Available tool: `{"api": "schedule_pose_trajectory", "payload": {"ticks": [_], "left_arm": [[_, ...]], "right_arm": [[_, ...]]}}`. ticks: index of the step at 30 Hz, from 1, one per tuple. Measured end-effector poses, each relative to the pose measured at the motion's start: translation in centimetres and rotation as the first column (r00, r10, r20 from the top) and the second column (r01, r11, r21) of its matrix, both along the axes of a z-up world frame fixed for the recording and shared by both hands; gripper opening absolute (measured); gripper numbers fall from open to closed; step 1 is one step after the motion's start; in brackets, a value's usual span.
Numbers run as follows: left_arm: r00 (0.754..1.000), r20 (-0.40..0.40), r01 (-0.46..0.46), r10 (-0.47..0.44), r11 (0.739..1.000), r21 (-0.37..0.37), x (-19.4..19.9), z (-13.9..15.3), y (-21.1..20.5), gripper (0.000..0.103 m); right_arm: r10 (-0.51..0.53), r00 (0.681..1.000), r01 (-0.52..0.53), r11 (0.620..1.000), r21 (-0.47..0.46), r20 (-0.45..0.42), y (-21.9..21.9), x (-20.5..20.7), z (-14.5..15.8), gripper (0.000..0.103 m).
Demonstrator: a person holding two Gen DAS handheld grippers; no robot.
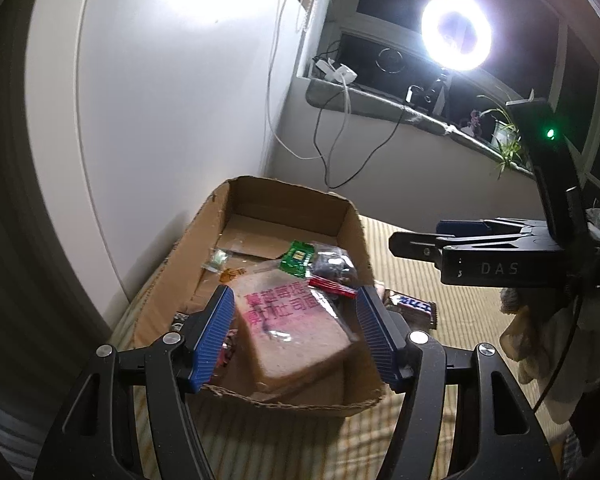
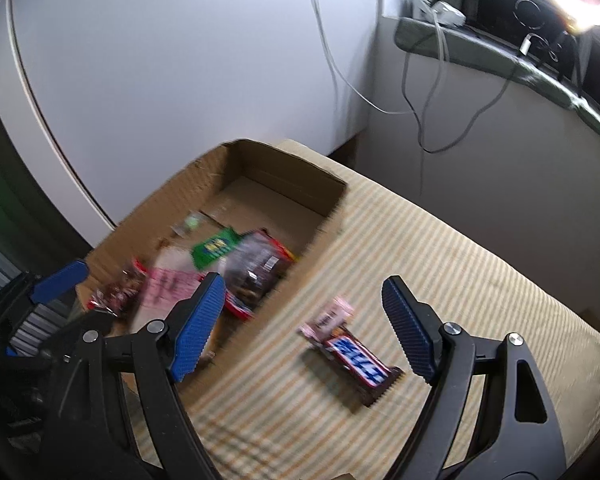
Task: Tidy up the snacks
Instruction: 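Grasp the blue-and-white wrapped candy bar with the right gripper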
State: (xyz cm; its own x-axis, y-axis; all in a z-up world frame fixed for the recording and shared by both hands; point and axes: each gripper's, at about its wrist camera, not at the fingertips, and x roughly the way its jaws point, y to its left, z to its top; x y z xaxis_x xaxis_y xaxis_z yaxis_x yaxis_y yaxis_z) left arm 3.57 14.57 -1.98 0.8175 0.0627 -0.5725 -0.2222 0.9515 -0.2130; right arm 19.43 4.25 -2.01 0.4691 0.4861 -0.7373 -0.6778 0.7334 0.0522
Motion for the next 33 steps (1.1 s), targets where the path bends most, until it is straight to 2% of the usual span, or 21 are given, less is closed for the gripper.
{"api": "schedule_pose_trajectory", "payload": {"ticks": [9,16,17,18,20,33], "left_arm": [[0.999,0.005,0.043,-0.043,0.999,0.012,-0.3,0.3,-2.5,0.063],[0.997,0.001,0.078,-0.078,0.997,0.016,-0.4,0.4,-4.4,0.063],[0.997,0.001,0.083,-0.083,0.996,0.016,-0.4,0.4,-4.6,0.063],[0.996,0.001,0.088,-0.088,0.996,0.018,-0.5,0.4,-4.8,0.063],[0.995,-0.004,0.097,-0.097,0.995,0.022,-0.5,0.4,-5.4,0.063],[0.990,-0.042,0.132,-0.132,0.991,0.005,-0.5,-0.5,-7.7,0.060]], "right_arm": [[-0.018,0.999,0.018,1.000,-0.001,-0.043,-4.0,1.9,-1.5,0.083],[0.054,0.998,-0.056,0.997,-0.044,-0.042,-4.8,1.8,-3.1,0.083],[0.068,0.997,-0.070,0.996,-0.054,-0.039,-4.8,1.7,-3.4,0.081],[0.079,0.996,-0.081,0.995,-0.060,-0.040,-4.7,1.7,-3.5,0.075],[0.105,0.993,-0.109,0.991,-0.077,-0.050,-4.7,1.6,-4.1,0.071],[0.195,0.978,-0.204,0.967,-0.154,-0.071,-3.2,2.1,-7.3,0.062]]}}
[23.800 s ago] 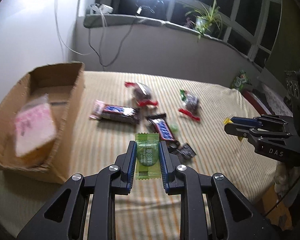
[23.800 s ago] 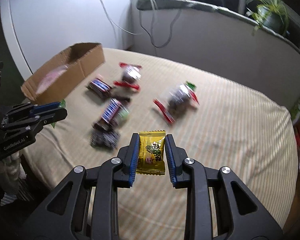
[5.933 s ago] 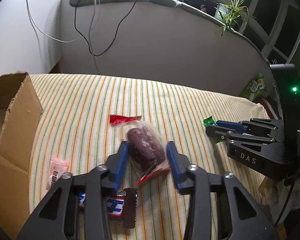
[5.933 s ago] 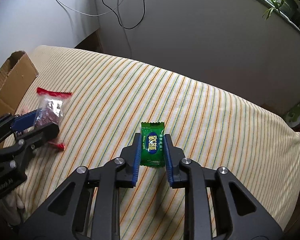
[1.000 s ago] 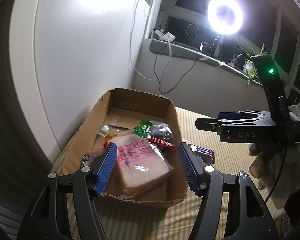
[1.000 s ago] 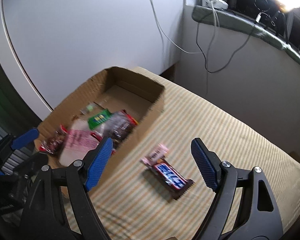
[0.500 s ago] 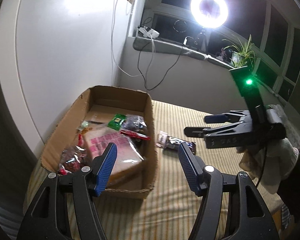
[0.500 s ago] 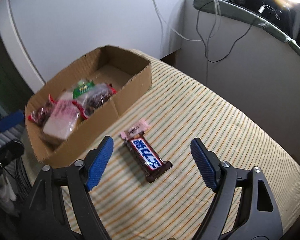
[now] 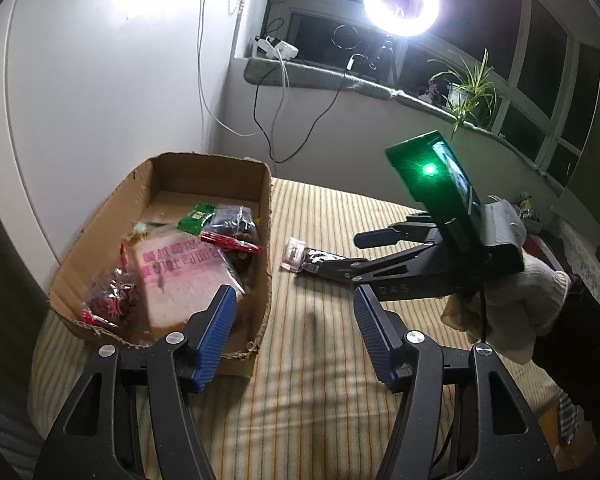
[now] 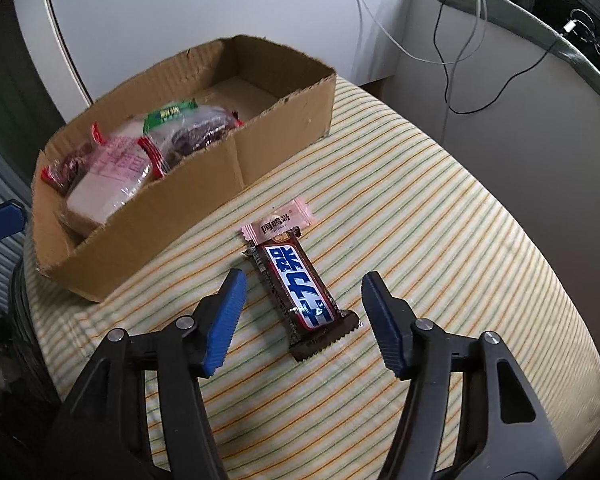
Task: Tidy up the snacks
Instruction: 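Grasp the blue-and-white wrapped candy bar with the right gripper, then carry the candy bar with the right gripper into the box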
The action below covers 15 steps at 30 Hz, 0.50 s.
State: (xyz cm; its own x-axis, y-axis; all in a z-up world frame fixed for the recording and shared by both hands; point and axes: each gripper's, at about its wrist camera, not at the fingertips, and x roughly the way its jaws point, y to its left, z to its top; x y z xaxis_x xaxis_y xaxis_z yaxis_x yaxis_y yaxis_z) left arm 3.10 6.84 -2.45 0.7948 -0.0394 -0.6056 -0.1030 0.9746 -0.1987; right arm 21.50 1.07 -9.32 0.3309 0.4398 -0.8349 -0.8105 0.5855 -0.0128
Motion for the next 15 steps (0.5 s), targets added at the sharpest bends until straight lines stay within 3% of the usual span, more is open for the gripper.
{"api": "schedule_pose_trajectory", "payload": {"ticks": [4,12,15], "left_arm": [[1.000,-0.007,-0.007,0.007,1.000,-0.008,-0.4,-0.2,-0.1,0.060],[0.999,-0.038,0.002,-0.003,1.000,-0.028,-1.4,-1.2,-0.5,0.060],[0.999,-0.040,0.001,-0.002,1.000,-0.032,-1.9,-1.4,-0.5,0.060]], "right_arm": [[0.015,1.000,-0.015,1.000,-0.027,0.005,0.8,0.1,-0.8,0.060],[0.015,1.000,-0.014,0.997,-0.072,0.009,1.5,0.1,-2.1,0.031],[0.008,1.000,-0.007,0.997,-0.071,0.015,1.3,-0.2,-2.0,0.030]]}}
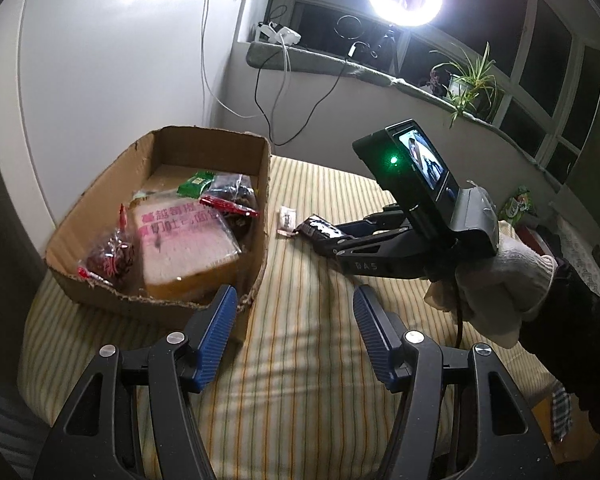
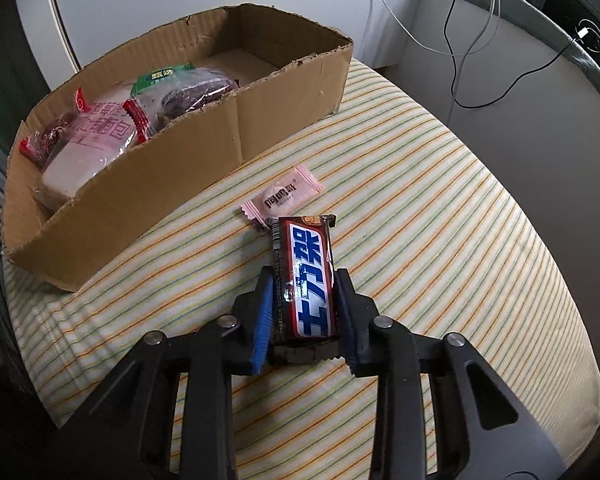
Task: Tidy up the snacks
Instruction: 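Carry the candy bar with the right gripper into the box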
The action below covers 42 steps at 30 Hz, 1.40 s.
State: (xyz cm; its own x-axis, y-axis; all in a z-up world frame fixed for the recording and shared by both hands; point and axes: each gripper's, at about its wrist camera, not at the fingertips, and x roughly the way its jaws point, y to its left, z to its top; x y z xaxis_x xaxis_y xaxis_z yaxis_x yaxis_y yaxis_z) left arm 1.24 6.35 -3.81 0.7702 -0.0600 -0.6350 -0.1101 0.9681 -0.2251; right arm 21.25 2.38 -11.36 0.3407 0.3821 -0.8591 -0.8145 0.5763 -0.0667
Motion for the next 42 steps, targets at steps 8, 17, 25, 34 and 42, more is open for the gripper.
{"api": "schedule_pose_trajectory", "payload": {"ticks": [8,17,25,34,42], "left_arm": [[1.000,-0.013,0.003,-0.003,1.000,-0.019,-0.6,-0.5,0.0,0.060],[0.999,-0.029,-0.019,0.019,1.000,-0.020,-1.5,-1.3,0.4,0.060],[0.998,-0.037,-0.044,0.044,0.999,-0.001,-2.2,-1.6,0.8,0.060],[0.998,-0.029,-0.063,0.063,0.998,-0.006,-3.0,-1.5,1.8,0.060],[0.997,-0.034,-0.065,0.065,0.998,-0.012,-3.3,-1.8,2.3,0.060]], "right_arm": [[-0.039,0.999,0.038,0.999,0.020,0.004,-1.5,-0.9,0.8,0.030],[-0.047,0.998,0.044,0.997,0.066,0.050,-1.6,-2.7,3.9,0.030],[-0.035,0.996,0.026,0.994,0.110,0.082,-0.1,-3.2,6.7,0.030],[-0.020,0.994,0.003,0.988,0.152,0.108,2.1,-3.3,9.3,0.030],[0.013,0.994,-0.030,0.987,0.157,0.108,5.1,-3.7,10.0,0.030]]}}
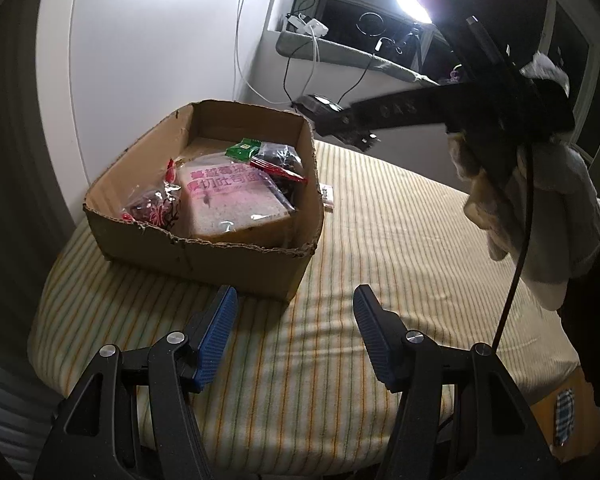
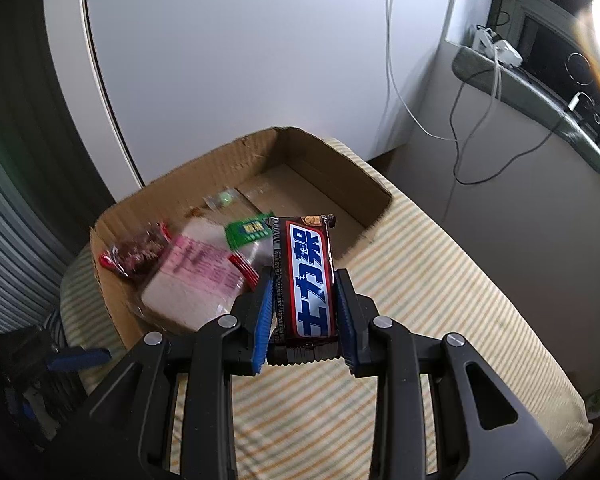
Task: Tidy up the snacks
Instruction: 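Carry the candy bar with the right gripper into the box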
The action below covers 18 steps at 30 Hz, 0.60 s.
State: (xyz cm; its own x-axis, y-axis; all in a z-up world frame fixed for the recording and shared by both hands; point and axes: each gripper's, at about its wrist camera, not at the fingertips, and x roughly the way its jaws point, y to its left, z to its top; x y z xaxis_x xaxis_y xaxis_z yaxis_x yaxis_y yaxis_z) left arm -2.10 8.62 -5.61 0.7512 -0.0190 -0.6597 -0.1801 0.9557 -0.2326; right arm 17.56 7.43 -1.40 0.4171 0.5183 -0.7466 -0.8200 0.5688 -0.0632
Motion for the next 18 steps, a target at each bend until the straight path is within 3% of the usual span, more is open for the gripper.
{"api": "schedule_pose_trajectory", "payload": {"ticks": [18], "left_arm": [[1.000,-0.003,-0.030,0.030,0.999,-0.028,-0.5,-0.5,1.9,0.060]], "right_arm": [[0.032,0.997,-0.034,0.999,-0.042,-0.069,6.8,1.8,-1.9,0.030]]}}
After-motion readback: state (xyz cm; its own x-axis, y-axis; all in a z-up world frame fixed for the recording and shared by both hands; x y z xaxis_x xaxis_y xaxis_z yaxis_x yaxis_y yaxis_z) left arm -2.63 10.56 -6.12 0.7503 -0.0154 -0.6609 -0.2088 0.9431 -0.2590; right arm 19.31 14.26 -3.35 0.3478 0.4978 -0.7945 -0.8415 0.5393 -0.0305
